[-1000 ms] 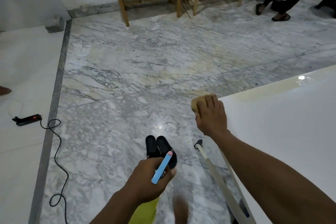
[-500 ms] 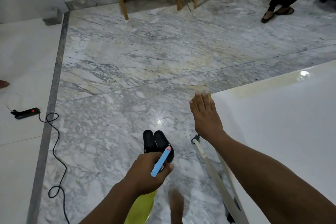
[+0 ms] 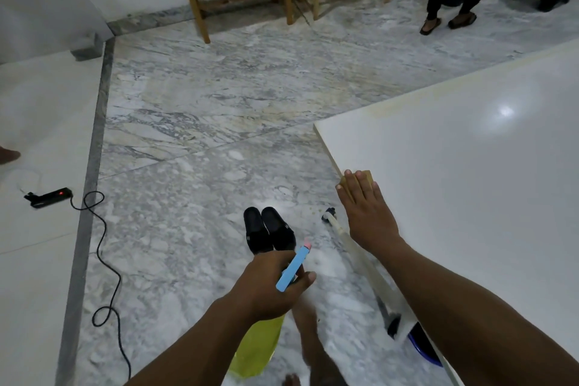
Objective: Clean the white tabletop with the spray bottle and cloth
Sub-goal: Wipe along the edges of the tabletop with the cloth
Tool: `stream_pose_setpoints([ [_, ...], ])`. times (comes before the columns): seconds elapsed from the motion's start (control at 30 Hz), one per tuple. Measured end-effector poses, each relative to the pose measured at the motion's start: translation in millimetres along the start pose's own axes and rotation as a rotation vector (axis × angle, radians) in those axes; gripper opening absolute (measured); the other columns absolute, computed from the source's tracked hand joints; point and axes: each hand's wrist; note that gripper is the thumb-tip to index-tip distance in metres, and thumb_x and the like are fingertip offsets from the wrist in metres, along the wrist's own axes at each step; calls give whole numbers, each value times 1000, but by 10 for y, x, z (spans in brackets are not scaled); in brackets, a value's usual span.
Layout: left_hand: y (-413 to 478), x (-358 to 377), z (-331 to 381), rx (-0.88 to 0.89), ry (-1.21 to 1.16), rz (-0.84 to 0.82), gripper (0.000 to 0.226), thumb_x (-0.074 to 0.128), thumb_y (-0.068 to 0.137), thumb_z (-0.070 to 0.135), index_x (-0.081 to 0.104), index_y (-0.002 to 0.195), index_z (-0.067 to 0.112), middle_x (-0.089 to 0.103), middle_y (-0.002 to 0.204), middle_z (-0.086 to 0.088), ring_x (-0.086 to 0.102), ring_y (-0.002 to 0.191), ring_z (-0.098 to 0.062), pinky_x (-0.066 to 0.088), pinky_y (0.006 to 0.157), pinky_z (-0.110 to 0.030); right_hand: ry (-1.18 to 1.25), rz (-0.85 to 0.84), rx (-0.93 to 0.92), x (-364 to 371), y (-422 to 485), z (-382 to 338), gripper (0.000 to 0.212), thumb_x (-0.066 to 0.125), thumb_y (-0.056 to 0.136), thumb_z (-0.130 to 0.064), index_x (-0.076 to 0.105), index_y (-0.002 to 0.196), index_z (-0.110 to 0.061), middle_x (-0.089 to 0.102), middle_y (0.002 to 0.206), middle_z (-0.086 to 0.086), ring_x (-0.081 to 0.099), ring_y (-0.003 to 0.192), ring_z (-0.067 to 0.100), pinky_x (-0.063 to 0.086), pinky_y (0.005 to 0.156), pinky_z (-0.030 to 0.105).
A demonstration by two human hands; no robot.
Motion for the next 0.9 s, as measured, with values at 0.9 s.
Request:
stream_pose_setpoints([
  [0.9,-2290,2356,1294,69,157,-116,36,70,94,49,58,72,22,73,74,-10,75,69,-26,62,74,-50,349,-79,152,-40,-4932,-26,65,30,86,12,40,149,-4,27,161,19,18,151,37,36,113,54],
])
Point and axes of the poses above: each hand's wrist, its own y-axis towards the middle knuckle, its own x-axis out of the palm, z = x × y
